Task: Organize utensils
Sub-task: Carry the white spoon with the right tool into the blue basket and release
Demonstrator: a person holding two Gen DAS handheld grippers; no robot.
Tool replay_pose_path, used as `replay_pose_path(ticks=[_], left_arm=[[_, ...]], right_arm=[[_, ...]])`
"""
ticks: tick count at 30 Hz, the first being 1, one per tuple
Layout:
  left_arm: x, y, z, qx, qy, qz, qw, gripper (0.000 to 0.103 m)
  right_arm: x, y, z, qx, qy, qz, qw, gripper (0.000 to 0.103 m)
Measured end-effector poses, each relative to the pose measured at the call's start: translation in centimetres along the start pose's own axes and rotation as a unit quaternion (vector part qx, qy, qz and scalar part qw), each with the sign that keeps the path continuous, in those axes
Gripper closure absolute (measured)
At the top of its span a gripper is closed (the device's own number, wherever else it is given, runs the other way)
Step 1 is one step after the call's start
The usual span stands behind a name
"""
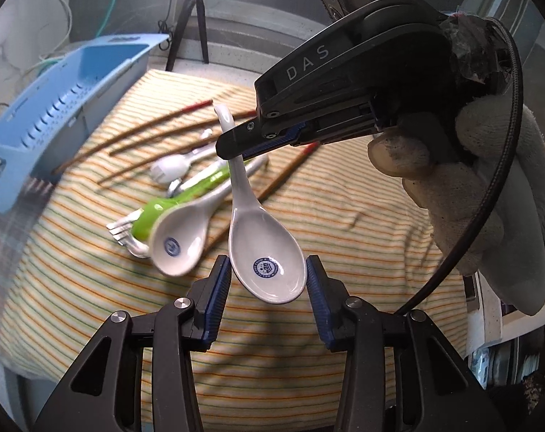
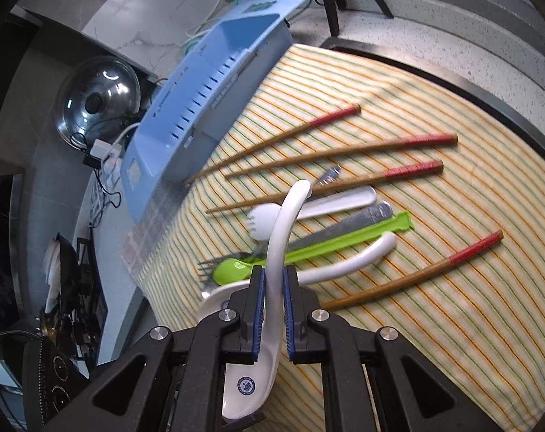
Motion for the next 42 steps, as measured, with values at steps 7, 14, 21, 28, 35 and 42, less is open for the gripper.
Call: replay_pose_path(ticks=[7, 14, 21, 28, 35, 42], left_arm=[[2.3, 3.9, -3.0, -0.04, -0.017, -0.007, 0.999, 0.062], [3.2, 9.6, -5.8, -0.074, -0.025, -0.015, 0.9968, 0.062], [2.2, 15.6, -8.5, -0.102, -0.017, -0.025, 0.9943, 0.062], [0.2, 19.9, -10.7, -0.131, 0.008, -0.033, 0.9908, 0.062], [-2.2, 22.7, -12.1, -0.15, 0.03, -0.053, 0.9869, 0.065], [-3.2, 24.7, -13.3, -0.149, 0.036, -0.07, 0.9858, 0.071]], right_arm=[[0.0, 4.0, -3.2, -0.004, -0.031, -0.02, 0.999, 0.094], [-2.3, 8.3, -7.7, -0.011, -0.061, -0.034, 0.997, 0.094], [-6.2, 11.0, -12.8, -0.023, -0.076, -0.034, 0.996, 0.094], [-9.9, 11.5, -16.4, -0.036, -0.08, -0.025, 0.996, 0.094], [-12.6, 10.6, -18.8, -0.054, -0.081, -0.009, 0.995, 0.093], [-13.7, 10.1, -20.1, -0.04, -0.084, 0.028, 0.995, 0.084]])
Point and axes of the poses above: each gripper's, at about its wrist camera, not at the fingertips, and x roughly against the way its jaws point, y to its left, z to its underside, the point moved 2 cm from there along -x, roughly the way its jaws point, and after that the axes turned 5 degrees about -y, right-handed, at the moved point
